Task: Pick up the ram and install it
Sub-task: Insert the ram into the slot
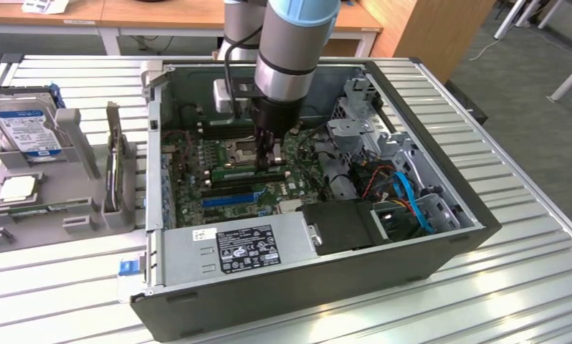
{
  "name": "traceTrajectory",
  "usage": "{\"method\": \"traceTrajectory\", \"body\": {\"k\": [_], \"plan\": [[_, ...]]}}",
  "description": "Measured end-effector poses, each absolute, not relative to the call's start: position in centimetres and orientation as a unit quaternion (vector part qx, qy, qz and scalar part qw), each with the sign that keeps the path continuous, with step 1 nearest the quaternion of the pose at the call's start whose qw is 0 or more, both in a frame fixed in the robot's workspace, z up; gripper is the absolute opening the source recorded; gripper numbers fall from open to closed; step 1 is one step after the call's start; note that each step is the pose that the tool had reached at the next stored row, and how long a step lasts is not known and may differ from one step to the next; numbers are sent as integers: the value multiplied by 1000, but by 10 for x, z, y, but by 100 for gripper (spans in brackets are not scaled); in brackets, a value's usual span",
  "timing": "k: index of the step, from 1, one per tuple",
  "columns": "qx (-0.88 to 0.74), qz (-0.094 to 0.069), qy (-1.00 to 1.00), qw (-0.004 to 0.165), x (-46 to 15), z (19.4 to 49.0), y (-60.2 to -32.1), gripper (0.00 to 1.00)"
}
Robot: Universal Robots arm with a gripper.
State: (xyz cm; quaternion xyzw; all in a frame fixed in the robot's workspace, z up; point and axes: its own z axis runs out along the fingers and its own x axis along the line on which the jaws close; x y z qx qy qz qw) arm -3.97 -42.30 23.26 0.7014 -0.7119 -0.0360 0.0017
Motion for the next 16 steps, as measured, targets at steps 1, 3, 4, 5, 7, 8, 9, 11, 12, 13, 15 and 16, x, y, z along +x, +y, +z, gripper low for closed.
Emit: {"method": "traceTrajectory", "body": {"k": [1,3,4,5,7,8,9,11,12,13,15,16], "plan": [[701,-36,-712,2,-40,233,-423,12],[701,-36,-712,2,-40,233,-423,12],[701,-36,-712,2,-40,233,-423,12],[701,-36,-712,2,-40,233,-423,12],[701,-37,-712,3,-39,233,-423,12],[701,-37,-712,3,-39,233,-423,12],[701,-38,-712,3,-39,233,-423,12],[701,-38,-712,4,-39,233,-423,12],[701,-38,-712,4,-39,233,-423,12],[701,-38,-712,4,-39,233,-423,12],[701,-38,-712,4,-39,233,-423,12],[701,-38,-712,4,-39,233,-423,12]]}}
